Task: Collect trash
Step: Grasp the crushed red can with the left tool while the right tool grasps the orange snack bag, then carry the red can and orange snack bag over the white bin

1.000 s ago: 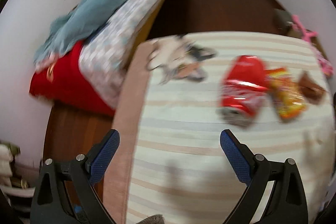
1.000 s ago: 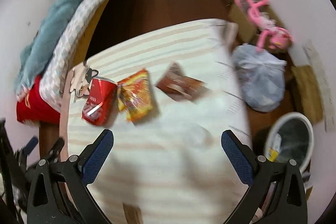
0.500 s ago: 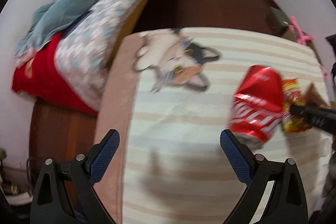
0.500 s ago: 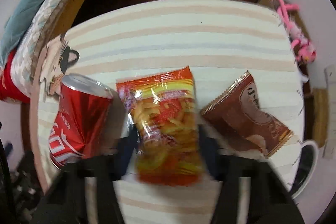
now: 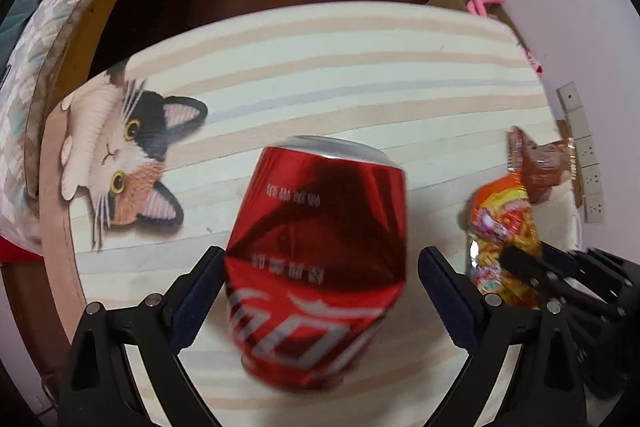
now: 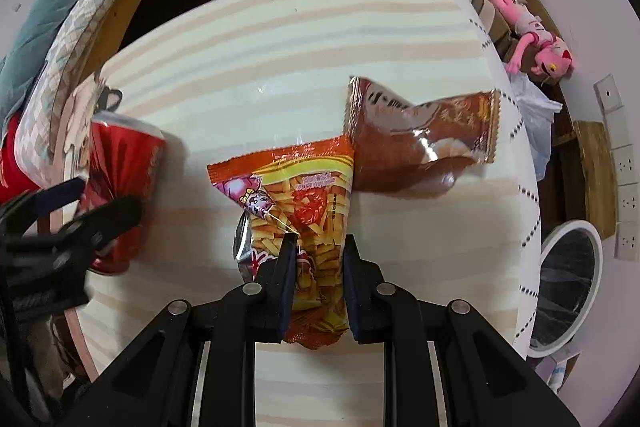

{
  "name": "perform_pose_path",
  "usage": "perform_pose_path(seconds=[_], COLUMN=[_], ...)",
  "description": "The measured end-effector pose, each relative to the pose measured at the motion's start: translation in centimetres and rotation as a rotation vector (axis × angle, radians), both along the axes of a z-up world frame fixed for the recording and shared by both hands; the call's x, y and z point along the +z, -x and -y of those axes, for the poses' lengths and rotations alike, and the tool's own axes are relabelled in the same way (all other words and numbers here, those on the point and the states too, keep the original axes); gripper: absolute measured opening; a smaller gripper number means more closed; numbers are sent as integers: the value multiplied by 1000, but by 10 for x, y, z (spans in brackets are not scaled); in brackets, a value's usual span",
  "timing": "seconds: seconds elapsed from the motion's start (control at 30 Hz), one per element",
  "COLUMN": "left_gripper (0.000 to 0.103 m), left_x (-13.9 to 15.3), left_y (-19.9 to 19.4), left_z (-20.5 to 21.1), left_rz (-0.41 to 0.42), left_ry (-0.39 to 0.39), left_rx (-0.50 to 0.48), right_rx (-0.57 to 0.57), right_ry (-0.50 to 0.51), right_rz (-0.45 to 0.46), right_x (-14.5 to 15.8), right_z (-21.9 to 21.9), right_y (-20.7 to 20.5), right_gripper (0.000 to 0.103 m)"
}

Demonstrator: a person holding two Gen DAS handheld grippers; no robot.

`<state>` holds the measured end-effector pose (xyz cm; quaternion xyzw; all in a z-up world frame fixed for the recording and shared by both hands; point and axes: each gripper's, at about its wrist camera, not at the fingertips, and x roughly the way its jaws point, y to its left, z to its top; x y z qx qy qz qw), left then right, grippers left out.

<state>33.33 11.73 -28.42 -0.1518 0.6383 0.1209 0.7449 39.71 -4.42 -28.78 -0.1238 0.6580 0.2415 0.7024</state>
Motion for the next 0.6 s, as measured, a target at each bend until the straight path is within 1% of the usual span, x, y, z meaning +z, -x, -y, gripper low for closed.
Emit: perform_pose_path(seconds=[0.03,0.07,0.17,0.2,0.23,0.27,0.3,0.37,0.53,0.6], left_gripper=[79,79,78,78,78,78,78,78,78,78], left_x=[-3,-4,-3,-2,-1,-1,0,1,3,4], left_y=[0,2,15,21,29,37,43,62,89,98], left_z=[-1,-1,-5,-6,-7,-7,-7,-8,-14,-15], left_rz=[-8,-7,14,16,18,24,25,35,58,65], left_ry=[-11,-13,-8,-13,-35,-62,-79,-122,-166,-171], left_rx=[8,17,92,115,140,155,169,213,283,302], right_rx=[0,1,5,9,12,19,26,42,96,108], right_ry=[-1,-5,-32,-39,-40,-38,-36,-34,13,34], right_rz=[0,-1,-9,-8,0,10,12,15,32,62], right_x=[0,0,2,3,4,6,6,6,-2,-2], right_z=[1,2,-2,-5,-7,-10,-13,-21,-43,-48], right_y=[0,1,4,5,6,7,8,12,24,29], right_gripper=[22,22,23,23,24,29,39,47,48,49])
